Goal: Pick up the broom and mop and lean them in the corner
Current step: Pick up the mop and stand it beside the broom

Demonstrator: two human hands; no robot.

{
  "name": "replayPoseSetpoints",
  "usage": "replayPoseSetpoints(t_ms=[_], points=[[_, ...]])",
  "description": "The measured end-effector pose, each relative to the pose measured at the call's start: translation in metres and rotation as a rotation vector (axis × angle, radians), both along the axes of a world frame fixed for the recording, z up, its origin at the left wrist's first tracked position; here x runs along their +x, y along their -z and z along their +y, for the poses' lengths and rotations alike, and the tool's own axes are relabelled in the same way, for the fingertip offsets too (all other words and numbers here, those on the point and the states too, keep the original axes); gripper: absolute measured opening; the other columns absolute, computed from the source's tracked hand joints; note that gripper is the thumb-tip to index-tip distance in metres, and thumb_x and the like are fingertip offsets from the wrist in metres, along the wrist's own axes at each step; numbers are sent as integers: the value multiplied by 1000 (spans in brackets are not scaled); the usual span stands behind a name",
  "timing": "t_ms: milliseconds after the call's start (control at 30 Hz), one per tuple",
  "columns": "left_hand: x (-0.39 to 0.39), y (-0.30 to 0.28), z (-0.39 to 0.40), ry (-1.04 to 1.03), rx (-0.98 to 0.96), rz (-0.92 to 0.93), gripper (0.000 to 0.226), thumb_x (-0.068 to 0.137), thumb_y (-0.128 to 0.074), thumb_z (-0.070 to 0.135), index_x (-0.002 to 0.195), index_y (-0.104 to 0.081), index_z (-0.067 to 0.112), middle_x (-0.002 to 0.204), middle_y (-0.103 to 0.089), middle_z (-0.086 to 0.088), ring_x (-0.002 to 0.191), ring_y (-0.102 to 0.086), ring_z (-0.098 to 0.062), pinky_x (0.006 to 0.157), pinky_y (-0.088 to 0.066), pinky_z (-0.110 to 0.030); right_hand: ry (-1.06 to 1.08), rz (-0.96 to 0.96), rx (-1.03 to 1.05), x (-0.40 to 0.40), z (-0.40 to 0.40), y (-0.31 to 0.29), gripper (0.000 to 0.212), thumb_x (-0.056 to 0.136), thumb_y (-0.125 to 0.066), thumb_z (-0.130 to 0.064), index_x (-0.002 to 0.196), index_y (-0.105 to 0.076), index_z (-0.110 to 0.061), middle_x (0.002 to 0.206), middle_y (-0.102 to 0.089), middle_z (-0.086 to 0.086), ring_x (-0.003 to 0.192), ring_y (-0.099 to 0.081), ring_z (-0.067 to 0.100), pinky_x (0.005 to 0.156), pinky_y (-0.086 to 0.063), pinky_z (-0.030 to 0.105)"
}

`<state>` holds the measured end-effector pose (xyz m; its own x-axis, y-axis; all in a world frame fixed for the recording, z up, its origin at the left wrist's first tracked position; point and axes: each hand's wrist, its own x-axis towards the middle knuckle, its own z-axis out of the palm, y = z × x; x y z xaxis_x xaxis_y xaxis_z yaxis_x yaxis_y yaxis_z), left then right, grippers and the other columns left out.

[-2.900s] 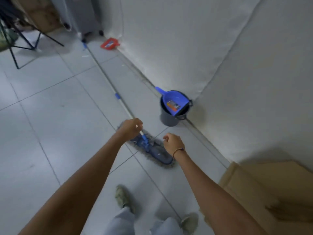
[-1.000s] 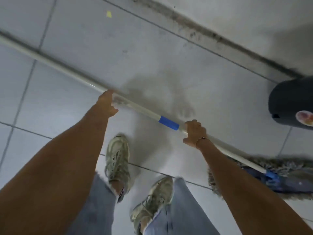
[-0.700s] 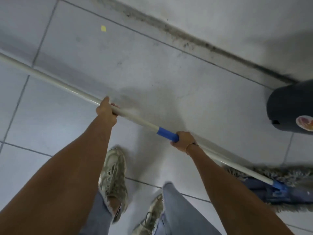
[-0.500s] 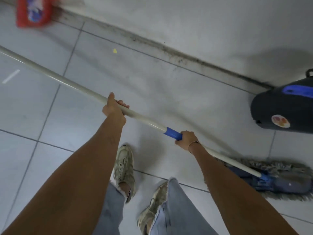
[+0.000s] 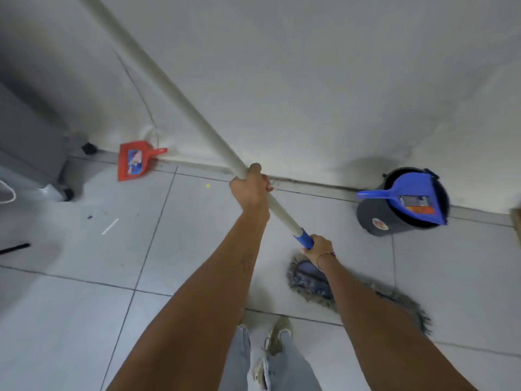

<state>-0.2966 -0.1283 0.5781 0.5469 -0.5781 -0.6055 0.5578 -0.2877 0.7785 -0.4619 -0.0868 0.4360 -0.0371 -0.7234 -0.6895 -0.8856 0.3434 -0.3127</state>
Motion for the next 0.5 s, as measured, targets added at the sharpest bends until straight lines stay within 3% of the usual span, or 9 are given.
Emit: replayPoseSetpoints(t_ms=[233, 300, 400, 500], points=[[-109, -124, 17, 434, -149, -187, 24, 78, -60, 17, 57, -48, 12, 55, -49, -6, 50, -45, -19, 50, -40, -26, 332, -88, -50, -38, 43, -104, 41, 89, -59, -20, 125, -52, -2, 124, -61, 17, 114, -57, 33, 95, -45, 35], [-138, -146, 26, 567, -205, -247, 26, 76, -60, 18, 54, -47, 12, 56, -49, -8, 54, -47, -21, 53, -41, -31, 438, -141, -84, -46, 61, -125, 32, 89, -58, -21, 115, -56, -3, 114, -62, 19, 100, -58, 30, 87, -46, 35], [-180, -181, 43, 766, -290, -333, 31, 77, -60, 16, 50, -45, 13, 51, -47, -3, 46, -45, -17, 51, -39, -27, 595, -248, -145, -59, 87, -150, 14, 88, -59, -21, 91, -52, -9, 92, -56, 14, 85, -50, 23, 82, -46, 38], [-224, -216, 60, 945, -377, -371, 33, 76, -62, 17, 47, -48, 15, 45, -48, 2, 37, -45, -8, 50, -39, -21, 798, -389, -230, -75, 114, -173, 16, 86, -59, -18, 92, -56, -3, 89, -58, 17, 85, -54, 27, 78, -44, 37]])
